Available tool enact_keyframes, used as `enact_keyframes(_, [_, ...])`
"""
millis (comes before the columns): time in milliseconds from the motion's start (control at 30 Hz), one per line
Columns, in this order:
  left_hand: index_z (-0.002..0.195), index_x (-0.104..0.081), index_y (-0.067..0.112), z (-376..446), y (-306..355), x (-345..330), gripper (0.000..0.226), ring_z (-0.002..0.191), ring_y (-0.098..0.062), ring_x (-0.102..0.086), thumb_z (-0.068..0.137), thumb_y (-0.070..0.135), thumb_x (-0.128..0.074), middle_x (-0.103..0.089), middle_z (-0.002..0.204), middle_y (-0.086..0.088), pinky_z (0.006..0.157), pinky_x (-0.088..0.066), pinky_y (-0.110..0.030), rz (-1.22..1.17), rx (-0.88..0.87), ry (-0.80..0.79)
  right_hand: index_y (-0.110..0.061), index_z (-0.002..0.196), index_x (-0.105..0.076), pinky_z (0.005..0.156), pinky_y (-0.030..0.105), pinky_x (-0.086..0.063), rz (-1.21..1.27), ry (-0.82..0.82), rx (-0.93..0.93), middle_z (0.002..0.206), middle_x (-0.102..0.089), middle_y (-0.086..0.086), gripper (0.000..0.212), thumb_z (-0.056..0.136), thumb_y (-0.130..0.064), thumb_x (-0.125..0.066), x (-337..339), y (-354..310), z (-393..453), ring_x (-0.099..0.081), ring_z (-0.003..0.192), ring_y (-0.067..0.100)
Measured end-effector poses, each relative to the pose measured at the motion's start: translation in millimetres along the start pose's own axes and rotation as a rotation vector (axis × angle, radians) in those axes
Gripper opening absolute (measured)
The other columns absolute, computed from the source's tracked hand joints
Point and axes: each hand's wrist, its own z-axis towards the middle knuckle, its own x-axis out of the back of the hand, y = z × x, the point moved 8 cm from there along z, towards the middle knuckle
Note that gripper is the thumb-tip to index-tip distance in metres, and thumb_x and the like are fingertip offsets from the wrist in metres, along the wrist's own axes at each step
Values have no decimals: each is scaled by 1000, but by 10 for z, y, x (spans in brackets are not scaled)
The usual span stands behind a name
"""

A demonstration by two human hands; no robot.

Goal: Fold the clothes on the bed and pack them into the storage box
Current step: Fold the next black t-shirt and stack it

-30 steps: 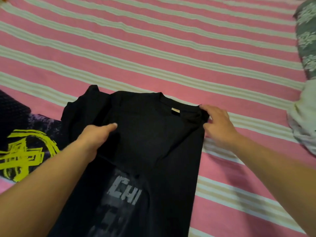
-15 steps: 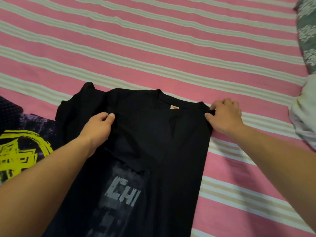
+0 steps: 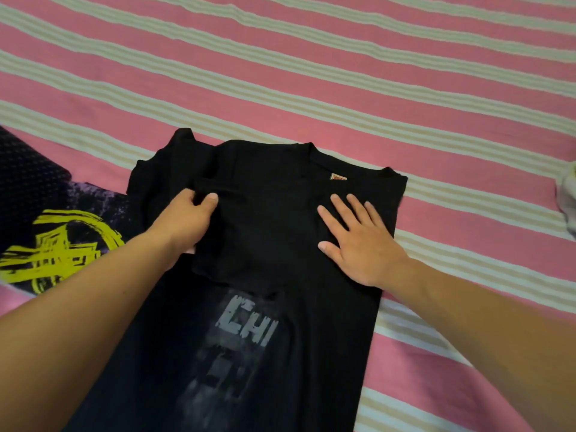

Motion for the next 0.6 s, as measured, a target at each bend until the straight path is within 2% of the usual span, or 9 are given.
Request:
enact_keyframes(67, [112,-62,28,-53,-160,-119,49,95,-24,-69,85,68,-63,-71,109,3,81,-59,-44,-92,97,-99,-34,158,10,125,48,2,-15,-28,-36,168,12,1,73,94,-68,2,-108,72,14,13,154,27])
enact_keyframes(133, [108,-63,23,-99,-302,-146,56,93,-26,-71,76,68,-74,-73,105,2,86,-59,-48,-99,125,-94,-35,158,12,125,48,3,-22,-39,-38,167,15,0,74,92,-70,5,-122,61,38,16,153,26])
enact_keyframes(167, [108,-62,21,-143,-367,-156,55,94,-25,-71,76,63,-77,-72,105,3,87,-59,-45,-84,130,-73,-35,157,13,125,48,4,-25,-62,-44,167,16,-1,74,93,-70,3,-121,58,43,17,153,26])
enact_keyframes(267, [118,-54,20,-497,-458,24,49,98,-22,-64,87,55,-70,-64,107,5,83,-48,-35,16,92,195,-36,157,15,124,49,5,-56,-174,-85,166,20,-2,70,98,-68,-8,-114,59,77,18,153,25])
enact_keyframes(333, [123,-51,21,-980,-645,51,45,91,-21,-62,93,53,-62,-65,97,5,79,-43,-35,-17,102,270,-34,159,10,124,52,2,-56,-212,-117,167,16,1,71,101,-63,-18,-42,-10,77,14,153,29])
enact_keyframes(400, [116,-55,22,-1605,-1015,-108,34,77,-10,-61,96,49,-60,-64,83,8,72,-41,-34,-20,143,140,-28,160,1,124,53,-2,-30,-162,-136,168,8,5,72,102,-56,-31,93,-153,54,7,154,34])
enact_keyframes(467, [107,-57,28,-2303,-1482,-264,25,72,-5,-63,96,50,-60,-65,80,9,69,-48,-33,99,186,0,-26,160,-6,124,52,-7,18,-99,-80,168,2,7,72,102,-51,-39,208,-365,39,0,153,36])
enact_keyframes(500, [104,-56,30,-2603,-1729,-315,23,75,-6,-64,95,51,-60,-65,82,11,72,-51,-35,179,190,-41,-26,160,-7,124,52,-9,27,-95,-53,168,0,9,72,101,-51,-40,218,-439,54,-3,153,37])
enact_keyframes(600, [104,-53,32,-3200,-2295,-426,22,86,-24,-68,95,51,-59,-66,85,8,72,-50,-37,301,227,-90,-26,160,-3,124,51,-14,-50,-176,-19,168,-2,12,75,99,-58,-33,132,-536,190,-5,153,36])
